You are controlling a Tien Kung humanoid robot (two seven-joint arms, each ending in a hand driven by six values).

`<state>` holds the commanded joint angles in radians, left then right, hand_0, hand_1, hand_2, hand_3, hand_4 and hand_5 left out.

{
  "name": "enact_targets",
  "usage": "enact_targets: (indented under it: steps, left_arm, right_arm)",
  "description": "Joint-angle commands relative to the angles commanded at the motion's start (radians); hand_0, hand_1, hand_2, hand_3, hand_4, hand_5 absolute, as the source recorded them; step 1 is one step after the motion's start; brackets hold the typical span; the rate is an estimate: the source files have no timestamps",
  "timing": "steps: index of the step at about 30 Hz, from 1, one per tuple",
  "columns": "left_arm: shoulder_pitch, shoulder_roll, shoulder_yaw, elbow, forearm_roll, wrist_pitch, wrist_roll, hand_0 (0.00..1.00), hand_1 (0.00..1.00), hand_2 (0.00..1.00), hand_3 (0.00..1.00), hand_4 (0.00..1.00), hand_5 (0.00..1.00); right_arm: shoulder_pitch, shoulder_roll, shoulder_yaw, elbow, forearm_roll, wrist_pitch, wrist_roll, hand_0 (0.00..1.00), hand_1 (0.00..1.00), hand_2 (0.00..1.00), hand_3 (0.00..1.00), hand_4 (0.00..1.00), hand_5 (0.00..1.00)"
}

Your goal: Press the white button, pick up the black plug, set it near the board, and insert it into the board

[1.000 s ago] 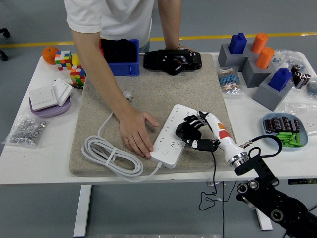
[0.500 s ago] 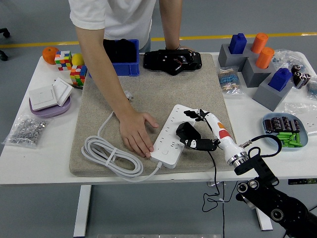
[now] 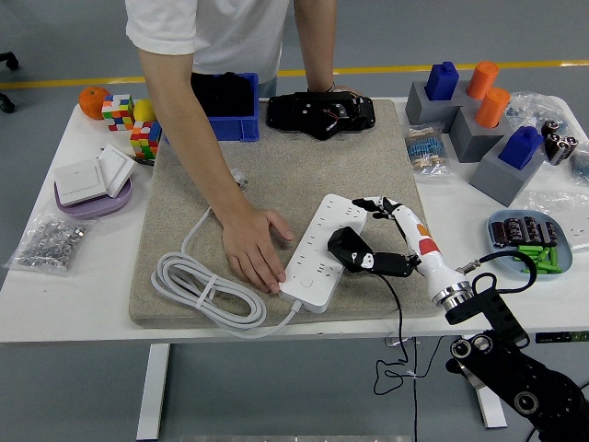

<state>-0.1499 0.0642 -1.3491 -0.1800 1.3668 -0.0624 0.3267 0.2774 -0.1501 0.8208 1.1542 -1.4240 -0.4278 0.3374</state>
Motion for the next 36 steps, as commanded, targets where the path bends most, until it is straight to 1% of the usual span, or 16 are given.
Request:
enact_targets:
  steps: [3, 4, 9, 10, 13, 15, 16, 21, 22, 27, 28, 36]
  left_arm:
    - [0.002, 0.000, 0.002, 0.000, -0.003, 0.000, 0.000, 0.707, 0.663, 0.590, 0.682, 0.648, 0.286]
    - [0.002, 0.000, 0.001, 0.000, -0.002, 0.000, 0.000, 0.707, 0.663, 0.590, 0.683, 0.649, 0.286]
    - [0.000, 0.000, 0.003, 0.000, 0.001, -0.001, 0.000, 0.707, 0.663, 0.590, 0.683, 0.649, 0.286]
    - [0.000, 0.000, 0.003, 0.000, 0.001, -0.001, 0.000, 0.707, 0.665, 0.590, 0.683, 0.650, 0.287]
    - [0.000, 0.000, 0.006, 0.000, -0.001, -0.001, -0.001, 0.707, 0.665, 0.590, 0.683, 0.650, 0.287]
    - [0.001, 0.000, 0.006, 0.000, 0.000, -0.001, 0.000, 0.707, 0.665, 0.590, 0.683, 0.650, 0.287]
    - [0.001, 0.000, 0.006, 0.000, 0.000, -0.001, 0.000, 0.707, 0.663, 0.590, 0.683, 0.650, 0.285]
    - [-0.002, 0.000, 0.008, 0.000, -0.001, -0.001, -0.001, 0.707, 0.663, 0.590, 0.683, 0.650, 0.285]
    - [-0.002, 0.000, 0.007, 0.000, 0.000, -0.002, -0.001, 0.707, 0.663, 0.591, 0.683, 0.650, 0.285]
    - [0.000, -0.001, 0.005, 0.000, -0.005, 0.000, -0.001, 0.707, 0.663, 0.591, 0.683, 0.650, 0.285]
    - [0.000, -0.001, 0.005, 0.000, -0.006, 0.001, -0.001, 0.707, 0.663, 0.589, 0.682, 0.651, 0.285]
    - [-0.001, -0.001, 0.005, 0.000, -0.007, 0.001, -0.002, 0.707, 0.663, 0.589, 0.683, 0.651, 0.286]
  right_arm:
    - [-0.037, -0.023, 0.036, 0.047, -0.008, 0.007, 0.009, 0.789, 0.794, 0.757, 0.746, 0.998, 0.225]
    - [-0.046, -0.029, 0.045, 0.060, -0.013, 0.008, 0.011, 0.800, 0.792, 0.746, 0.706, 0.998, 0.307]
    - [-0.095, -0.056, 0.068, 0.110, -0.011, 0.028, 0.045, 0.800, 0.792, 0.746, 0.706, 0.998, 0.307]
    - [-0.102, -0.061, 0.068, 0.115, -0.007, 0.032, 0.051, 0.799, 0.756, 0.703, 0.625, 0.949, 0.353]
    - [-0.124, -0.075, 0.057, 0.127, 0.010, 0.046, 0.066, 0.799, 0.756, 0.703, 0.625, 0.949, 0.353]
    - [-0.128, -0.078, 0.049, 0.128, 0.015, 0.052, 0.068, 0.799, 0.756, 0.703, 0.625, 0.949, 0.353]
    - [-0.129, -0.078, 0.047, 0.128, 0.017, 0.053, 0.069, 0.805, 0.757, 0.701, 0.626, 0.924, 0.353]
    - [-0.132, -0.077, 0.019, 0.134, 0.017, 0.066, 0.077, 0.805, 0.757, 0.701, 0.626, 0.924, 0.353]
    - [-0.131, -0.076, 0.014, 0.133, 0.018, 0.068, 0.077, 0.829, 0.765, 0.710, 0.638, 0.909, 0.364]
    - [-0.115, -0.067, -0.019, 0.120, 0.018, 0.075, 0.075, 0.829, 0.765, 0.710, 0.638, 0.909, 0.364]
    - [-0.112, -0.065, -0.023, 0.118, 0.017, 0.076, 0.075, 0.836, 0.772, 0.715, 0.646, 0.883, 0.374]
    - [-0.084, -0.053, -0.057, 0.092, 0.020, 0.079, 0.064, 0.831, 0.773, 0.715, 0.642, 0.869, 0.382]
